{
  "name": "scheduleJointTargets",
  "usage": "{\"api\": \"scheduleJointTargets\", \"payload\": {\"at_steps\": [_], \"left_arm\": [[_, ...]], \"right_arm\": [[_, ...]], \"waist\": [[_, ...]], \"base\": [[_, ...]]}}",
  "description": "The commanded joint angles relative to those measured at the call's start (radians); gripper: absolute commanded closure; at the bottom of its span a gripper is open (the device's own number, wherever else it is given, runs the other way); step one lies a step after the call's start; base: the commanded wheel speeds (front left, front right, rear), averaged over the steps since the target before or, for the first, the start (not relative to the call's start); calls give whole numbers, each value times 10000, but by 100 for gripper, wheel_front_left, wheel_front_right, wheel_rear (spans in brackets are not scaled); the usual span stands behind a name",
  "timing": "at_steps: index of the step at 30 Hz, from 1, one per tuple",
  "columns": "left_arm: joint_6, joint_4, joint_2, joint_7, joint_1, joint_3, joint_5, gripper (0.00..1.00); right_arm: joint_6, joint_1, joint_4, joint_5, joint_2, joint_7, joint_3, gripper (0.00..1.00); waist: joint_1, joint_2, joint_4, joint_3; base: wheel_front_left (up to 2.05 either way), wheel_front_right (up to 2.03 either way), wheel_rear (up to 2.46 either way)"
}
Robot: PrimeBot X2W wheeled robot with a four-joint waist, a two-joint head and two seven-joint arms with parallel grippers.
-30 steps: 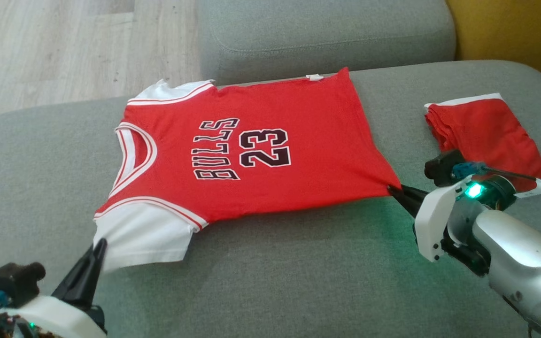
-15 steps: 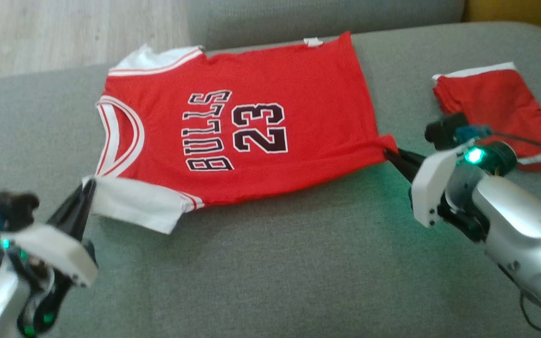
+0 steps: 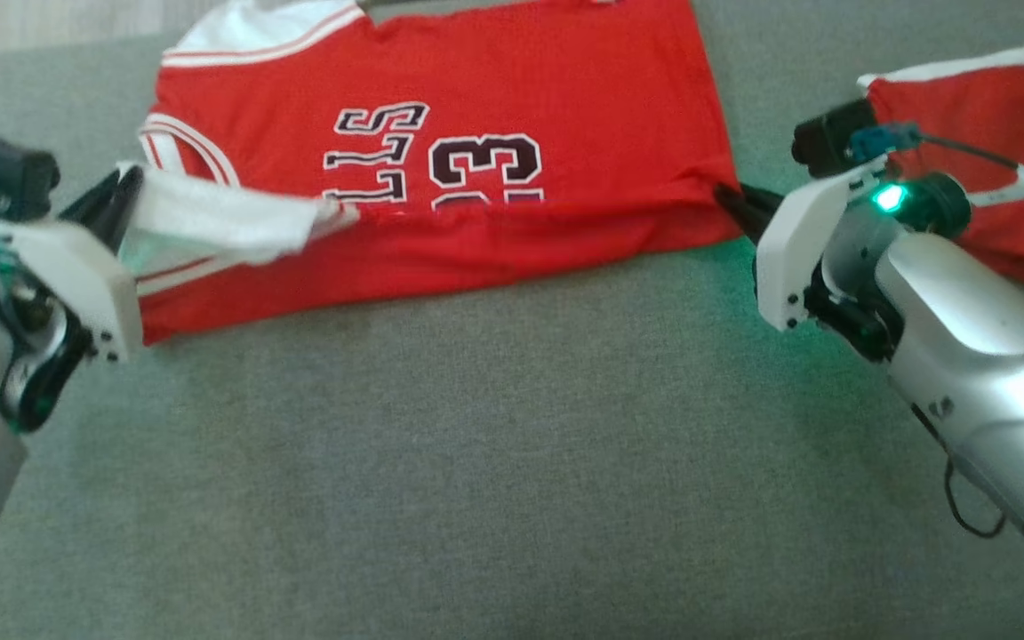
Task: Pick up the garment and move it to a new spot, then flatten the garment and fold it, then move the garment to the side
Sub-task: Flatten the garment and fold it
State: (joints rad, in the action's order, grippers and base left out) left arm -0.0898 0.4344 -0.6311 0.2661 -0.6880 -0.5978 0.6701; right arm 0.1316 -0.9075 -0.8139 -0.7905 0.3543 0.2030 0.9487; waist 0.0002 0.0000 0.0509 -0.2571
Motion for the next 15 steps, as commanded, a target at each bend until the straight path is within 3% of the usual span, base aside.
{"api": "scheduleJointTargets", "payload": {"at_steps": [1, 11, 12, 13, 15], "left_arm": [[-63, 55, -354, 25, -753, 295, -175, 100], [-353, 2319, 156, -322, -2591, -618, -865, 100], [-359, 2492, 232, -480, -2731, -649, -896, 39], [-338, 2674, 320, -747, -2878, -605, -923, 0], [-222, 2951, 494, -1502, -3180, -517, -1065, 0]], "right_arm": [[-9, -277, 36, 92, -103, -17, -86, 100], [-9, -1134, -984, 125, -730, -366, 50, 100], [-9, -1238, -1088, 209, -739, -522, 72, 38], [-9, -1295, -1257, 190, -784, -578, 27, 0], [-9, -1504, -1531, 259, -873, -985, -113, 0]], "waist": [[-2, 0, 84, -264], [-2, 0, 316, -985], [-2, 0, 324, -1020], [-2, 0, 335, -1048], [-2, 0, 358, -1090]], "base": [[0, 0, 0], [0, 0, 0], [0, 0, 0], [0, 0, 0], [0, 0, 0]]}}
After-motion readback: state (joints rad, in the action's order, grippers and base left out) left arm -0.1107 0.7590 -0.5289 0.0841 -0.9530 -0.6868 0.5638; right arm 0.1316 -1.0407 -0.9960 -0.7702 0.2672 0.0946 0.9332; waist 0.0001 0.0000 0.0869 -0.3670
